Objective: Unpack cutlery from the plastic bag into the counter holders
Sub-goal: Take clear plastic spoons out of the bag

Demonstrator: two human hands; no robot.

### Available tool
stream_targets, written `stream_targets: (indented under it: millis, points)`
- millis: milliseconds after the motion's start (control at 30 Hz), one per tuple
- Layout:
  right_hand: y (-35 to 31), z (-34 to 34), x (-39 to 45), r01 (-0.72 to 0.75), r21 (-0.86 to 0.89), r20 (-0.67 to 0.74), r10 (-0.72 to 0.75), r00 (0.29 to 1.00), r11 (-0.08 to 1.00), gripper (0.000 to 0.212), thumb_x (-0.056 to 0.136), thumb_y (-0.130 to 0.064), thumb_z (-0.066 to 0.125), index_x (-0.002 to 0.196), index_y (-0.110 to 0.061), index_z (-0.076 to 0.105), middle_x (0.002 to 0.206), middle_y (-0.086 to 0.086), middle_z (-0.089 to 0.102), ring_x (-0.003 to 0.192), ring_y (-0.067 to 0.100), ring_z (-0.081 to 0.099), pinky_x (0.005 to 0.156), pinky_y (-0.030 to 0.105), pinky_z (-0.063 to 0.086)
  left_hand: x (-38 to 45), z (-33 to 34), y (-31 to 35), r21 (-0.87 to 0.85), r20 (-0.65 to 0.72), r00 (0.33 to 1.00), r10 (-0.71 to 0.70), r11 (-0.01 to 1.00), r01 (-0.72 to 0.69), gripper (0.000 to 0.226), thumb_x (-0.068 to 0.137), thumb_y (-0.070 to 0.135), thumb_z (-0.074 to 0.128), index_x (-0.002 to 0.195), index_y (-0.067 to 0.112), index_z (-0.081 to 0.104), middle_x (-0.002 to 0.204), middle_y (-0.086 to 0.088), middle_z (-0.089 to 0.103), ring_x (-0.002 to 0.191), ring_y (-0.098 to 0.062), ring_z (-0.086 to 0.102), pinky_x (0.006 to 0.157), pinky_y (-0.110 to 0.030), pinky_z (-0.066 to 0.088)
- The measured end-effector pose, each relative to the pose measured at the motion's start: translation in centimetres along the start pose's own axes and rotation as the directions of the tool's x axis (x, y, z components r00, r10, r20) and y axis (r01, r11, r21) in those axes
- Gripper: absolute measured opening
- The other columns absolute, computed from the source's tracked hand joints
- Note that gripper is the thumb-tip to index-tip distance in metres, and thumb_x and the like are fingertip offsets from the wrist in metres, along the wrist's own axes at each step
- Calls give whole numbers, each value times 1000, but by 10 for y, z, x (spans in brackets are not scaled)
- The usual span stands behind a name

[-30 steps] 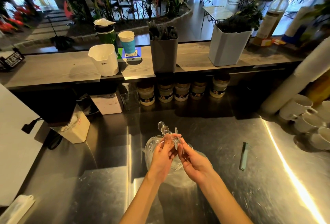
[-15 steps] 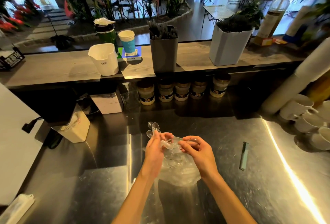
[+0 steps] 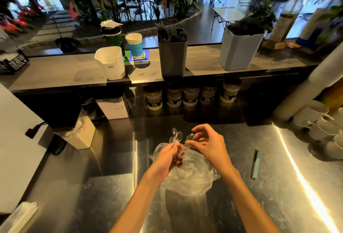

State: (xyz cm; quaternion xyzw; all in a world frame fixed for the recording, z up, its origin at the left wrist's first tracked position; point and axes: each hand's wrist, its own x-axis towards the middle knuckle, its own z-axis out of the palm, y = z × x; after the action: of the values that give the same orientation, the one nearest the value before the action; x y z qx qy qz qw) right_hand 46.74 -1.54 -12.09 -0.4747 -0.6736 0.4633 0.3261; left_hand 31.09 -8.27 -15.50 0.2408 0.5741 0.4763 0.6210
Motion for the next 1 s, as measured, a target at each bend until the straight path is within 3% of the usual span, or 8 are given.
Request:
stream_targets:
  millis: [167, 267, 333, 500, 600, 800, 933, 1000]
  points:
    - [1, 4, 8, -2, 95, -33, 5, 999, 995, 31, 80, -16, 84, 106, -23, 70, 84, -2, 73, 84, 11, 73, 77, 31, 63, 2, -3, 3, -32, -133, 991, 3, 999, -8, 30, 106, 35, 44, 96, 13, 62, 65, 2, 57, 59, -10, 53, 64, -27, 43]
    - [-6, 10, 13, 35, 85, -7, -35, 999, 996, 24, 84, -13, 80, 105, -22, 73, 85, -3, 74, 86, 10, 73, 79, 27, 62, 0, -7, 7, -26, -87, 996, 23, 999, -25, 36, 101, 47, 50, 96, 15, 65, 80, -6, 57, 79, -21, 55, 78, -35, 46]
    - [-13, 14, 21, 56, 75, 24, -58, 998, 996, 26, 84, -14, 80, 107, -23, 72, 87, -4, 75, 88, 7, 73, 79, 23, 60, -3, -10, 12, -7, -46, 998, 41, 999, -41, 36, 100, 49, 50, 97, 15, 63, 86, -9, 51, 83, -23, 48, 77, -34, 43]
    - [-25, 27, 34, 13, 62, 174, -23, 985, 998, 44, 79, -15, 84, 119, -24, 67, 94, -2, 77, 90, 4, 74, 83, 20, 59, 1, -20, 18, 2, -73, 986, 153, 988, -153, 26, 103, 37, 47, 104, 17, 64, 94, -10, 56, 88, -23, 51, 76, -29, 44]
    - [-25, 31, 42, -8, 81, 162, -5, 987, 997, 43, 78, -12, 85, 117, -20, 68, 90, 1, 77, 88, 9, 75, 85, 25, 60, 6, -33, 19, -53, -113, 971, 210, 975, -217, 25, 105, 27, 46, 98, 11, 63, 80, -8, 55, 69, -17, 49, 63, -26, 42]
    - [-26, 46, 59, -111, 516, -116, 198, 973, 849, 36, 81, -6, 82, 114, -9, 69, 102, 10, 76, 98, 17, 74, 84, 24, 59, 16, -58, 27, -215, -180, 955, 237, 938, -273, 20, 106, 12, 41, 106, 4, 59, 73, -1, 47, 55, -7, 41, 51, -17, 34]
    - [-27, 87, 58, -218, 744, -74, 403, 912, 631, 41, 81, 0, 79, 119, -4, 65, 108, 14, 75, 103, 21, 73, 96, 34, 56, 18, -56, 43, -243, -149, 948, 280, 919, -309, 32, 108, 24, 39, 120, 2, 59, 69, 2, 40, 57, -8, 32, 56, -23, 28]
    - [-29, 103, 55, -248, 727, -55, 413, 909, 641, 40, 80, -2, 80, 118, -6, 65, 107, 13, 76, 102, 21, 74, 95, 34, 56, 19, -56, 51, -185, -155, 937, 313, 923, -338, 34, 106, 31, 44, 119, 7, 63, 66, 5, 39, 57, -6, 34, 59, -24, 31]
